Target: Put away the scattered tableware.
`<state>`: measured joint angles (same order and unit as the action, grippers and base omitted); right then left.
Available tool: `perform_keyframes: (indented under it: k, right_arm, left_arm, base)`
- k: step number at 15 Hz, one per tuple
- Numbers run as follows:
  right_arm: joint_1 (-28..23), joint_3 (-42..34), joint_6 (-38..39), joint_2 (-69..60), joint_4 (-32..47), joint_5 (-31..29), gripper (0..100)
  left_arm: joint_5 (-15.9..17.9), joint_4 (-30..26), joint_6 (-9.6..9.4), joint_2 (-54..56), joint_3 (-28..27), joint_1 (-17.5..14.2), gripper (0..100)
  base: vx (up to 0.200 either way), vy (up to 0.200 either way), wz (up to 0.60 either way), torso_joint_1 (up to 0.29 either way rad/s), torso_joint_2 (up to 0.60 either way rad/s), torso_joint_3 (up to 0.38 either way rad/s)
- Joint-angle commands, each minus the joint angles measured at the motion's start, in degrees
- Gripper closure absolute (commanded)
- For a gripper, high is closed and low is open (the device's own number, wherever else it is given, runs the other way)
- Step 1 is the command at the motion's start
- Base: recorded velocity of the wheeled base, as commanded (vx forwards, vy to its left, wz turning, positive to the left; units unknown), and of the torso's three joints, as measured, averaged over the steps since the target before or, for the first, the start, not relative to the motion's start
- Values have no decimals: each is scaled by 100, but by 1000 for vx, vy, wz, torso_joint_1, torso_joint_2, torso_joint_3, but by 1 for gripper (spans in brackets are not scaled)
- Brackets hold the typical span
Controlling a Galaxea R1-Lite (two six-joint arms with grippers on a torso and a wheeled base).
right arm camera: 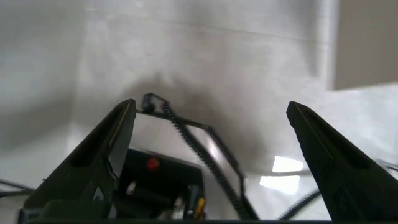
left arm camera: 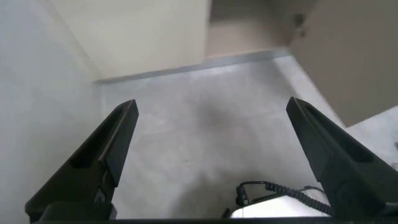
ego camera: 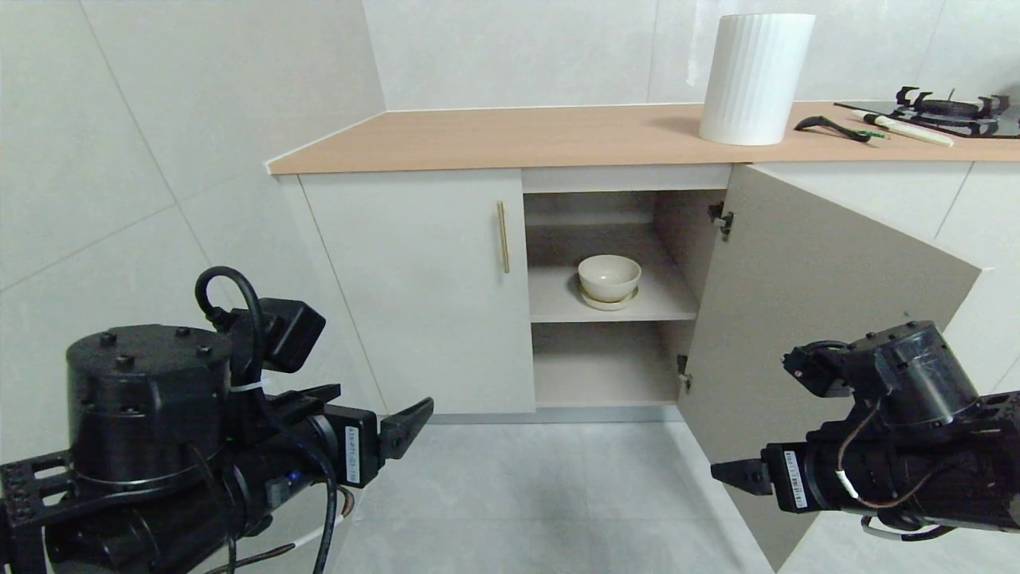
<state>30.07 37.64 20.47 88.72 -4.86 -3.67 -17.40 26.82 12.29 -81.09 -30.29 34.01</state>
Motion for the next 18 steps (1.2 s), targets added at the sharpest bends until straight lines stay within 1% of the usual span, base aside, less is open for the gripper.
perform_keyframes:
  k: [1,3,5,8,9,10,11,12,14,16,17,18]
  right_arm:
    - [-2,-55,-25,-136,12,-2,0]
    - [-107,-47,-60,-162,161,-11,0]
    - [-283,-47,-394,-189,311,15,0]
    - [-511,-38,-500,-154,355,33,0]
    - [-608,-29,-623,-171,442,51,0]
    - [-670,32,-808,-180,750,86,0]
    - [-687,279,-957,-154,1409,112,0]
    - [-810,498,-957,-110,1770,121,0]
    - [-1276,648,-966,-13,1778,112,0]
    - [-2093,955,-1001,57,1778,130,0]
    - [-2243,1026,-1001,57,1778,138,0]
    - [-2744,1201,-1150,49,1778,297,0]
  left_arm:
    - [-1,-1,2,-12,-3,0,0]
    - [-1,-1,10,-3,6,0,0]
    - [-1,-1,10,-3,6,0,0]
    - [-1,-1,2,-3,6,0,0]
    - [-1,-1,2,-3,32,0,0]
    - [-1,-1,2,-3,41,0,0]
    - [-1,-1,2,-12,41,0,0]
    - [-1,-1,2,-12,41,0,0]
    - [8,-1,2,6,41,0,0]
    - [8,-1,2,-3,41,0,0]
    - [-1,-1,2,-3,41,0,0]
    - [-1,-1,2,6,41,0,0]
  base:
    - [0,-200,0,2,-2,2]
    - [0,-200,0,2,0,2]
    - [0,-200,0,0,10,5]
    - [0,-200,0,1,2,-1]
    - [0,0,0,0,0,0]
    - [0,0,0,0,0,0]
    - [0,0,0,0,0,0]
    - [0,0,0,0,0,0]
    - [0,0,0,0,0,0]
    - [0,0,0,0,0,0]
    - [0,0,0,0,0,0]
    - [0,0,0,0,0,0]
